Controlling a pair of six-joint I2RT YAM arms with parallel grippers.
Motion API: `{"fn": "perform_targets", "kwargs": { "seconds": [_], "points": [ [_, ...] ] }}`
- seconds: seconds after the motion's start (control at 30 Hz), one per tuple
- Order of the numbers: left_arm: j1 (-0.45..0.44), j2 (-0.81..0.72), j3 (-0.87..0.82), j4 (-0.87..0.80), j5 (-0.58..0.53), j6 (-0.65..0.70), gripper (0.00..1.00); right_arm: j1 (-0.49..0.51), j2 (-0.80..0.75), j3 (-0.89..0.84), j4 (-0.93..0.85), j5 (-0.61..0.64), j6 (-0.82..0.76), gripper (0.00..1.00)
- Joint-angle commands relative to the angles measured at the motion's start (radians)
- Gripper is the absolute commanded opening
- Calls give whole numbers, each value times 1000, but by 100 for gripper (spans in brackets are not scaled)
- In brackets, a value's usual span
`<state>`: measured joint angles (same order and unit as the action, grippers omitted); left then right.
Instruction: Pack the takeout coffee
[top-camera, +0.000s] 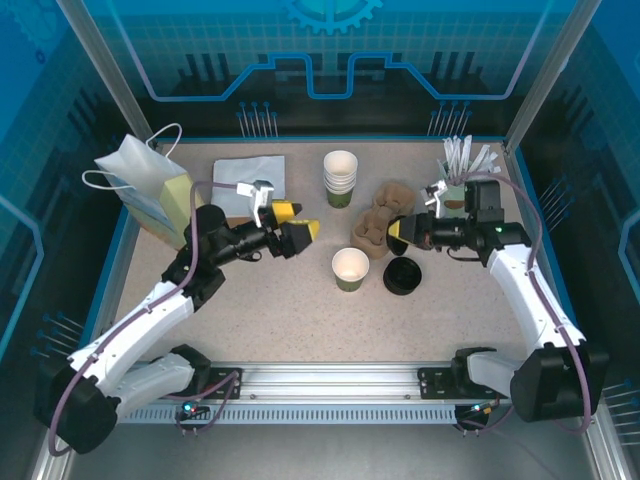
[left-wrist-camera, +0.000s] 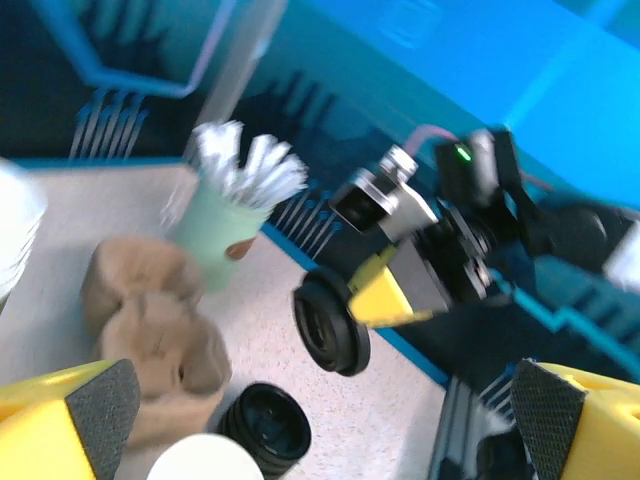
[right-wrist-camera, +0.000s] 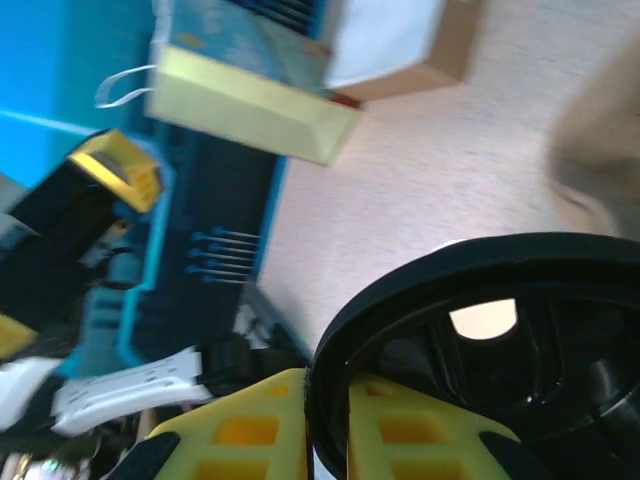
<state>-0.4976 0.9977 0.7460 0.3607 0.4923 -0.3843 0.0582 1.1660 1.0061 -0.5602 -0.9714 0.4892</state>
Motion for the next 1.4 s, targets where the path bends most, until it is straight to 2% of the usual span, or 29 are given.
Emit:
{"fn": "perform_targets", "kwargs": {
  "seconds": [0.0,0.1,0.2,0.4,0.77,1.37],
  "points": [
    [-74,3,32,131,104,386,99,-1,-14,94,-13,-223,-27,15],
    [-103,37,62,133,155,510,99,12,-17,157,-81,-286,-88,15],
    [-118,91,94,160,189,556,99,37,-19,197,-108,-312,-106,15],
    [-142,180,142,187,202,613,99,98,-10,233,-112,-290,-101,15],
    [-152,307,193,248,236,617,93,201,13,245,-43,-252,-44,15],
    [-165,364,214,247,274,617,84,234,15,252,3,-260,-7,16]
  ]
}}
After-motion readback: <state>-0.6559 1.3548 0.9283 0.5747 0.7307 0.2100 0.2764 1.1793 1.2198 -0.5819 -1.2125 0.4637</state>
